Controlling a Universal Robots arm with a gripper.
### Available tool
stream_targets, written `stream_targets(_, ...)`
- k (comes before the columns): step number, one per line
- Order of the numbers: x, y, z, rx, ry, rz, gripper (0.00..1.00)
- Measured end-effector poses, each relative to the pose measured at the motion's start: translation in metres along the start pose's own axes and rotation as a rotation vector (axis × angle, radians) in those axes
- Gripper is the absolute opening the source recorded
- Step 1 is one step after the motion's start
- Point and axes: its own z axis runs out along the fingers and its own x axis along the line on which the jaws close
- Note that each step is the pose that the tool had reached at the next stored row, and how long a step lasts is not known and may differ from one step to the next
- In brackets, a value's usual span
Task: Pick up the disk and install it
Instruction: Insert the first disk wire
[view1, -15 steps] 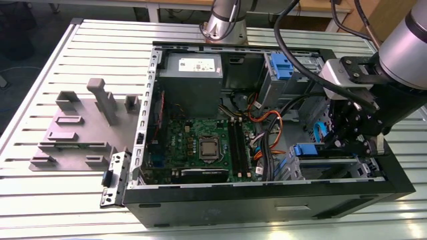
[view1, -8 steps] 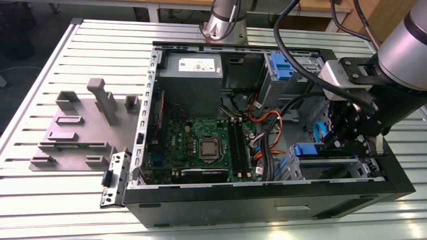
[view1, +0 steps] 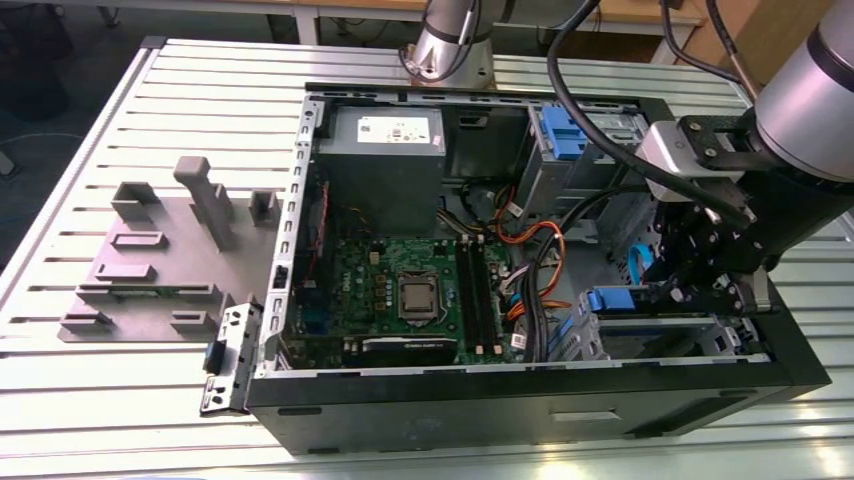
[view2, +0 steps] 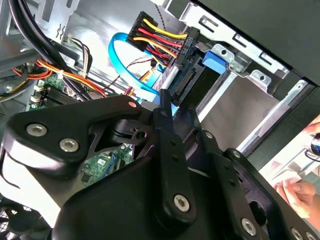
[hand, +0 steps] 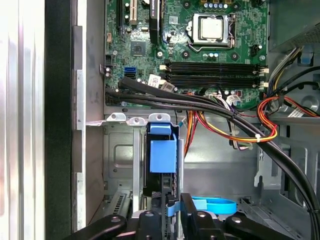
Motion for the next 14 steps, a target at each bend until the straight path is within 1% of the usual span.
stream_targets(1, 0.0000, 0.0000, -0.0001, 0.0000, 0.0000, 0.000, 0.29)
stream_targets(3, -0.0001, -0.0001, -0.0024, 0.0000, -0.0001, 0.000, 0.29)
stream_targets(7, -0.0005, -0.0003, -0.0114, 0.0000, -0.0001, 0.000, 0.29)
stream_targets(10, -0.0006, -0.0004, -0.0160, 0.0000, -0.0001, 0.000, 0.29)
stream_targets(14, -0.0007, -0.0004, -0.0168, 0.0000, -0.0005, 0.000, 0.29)
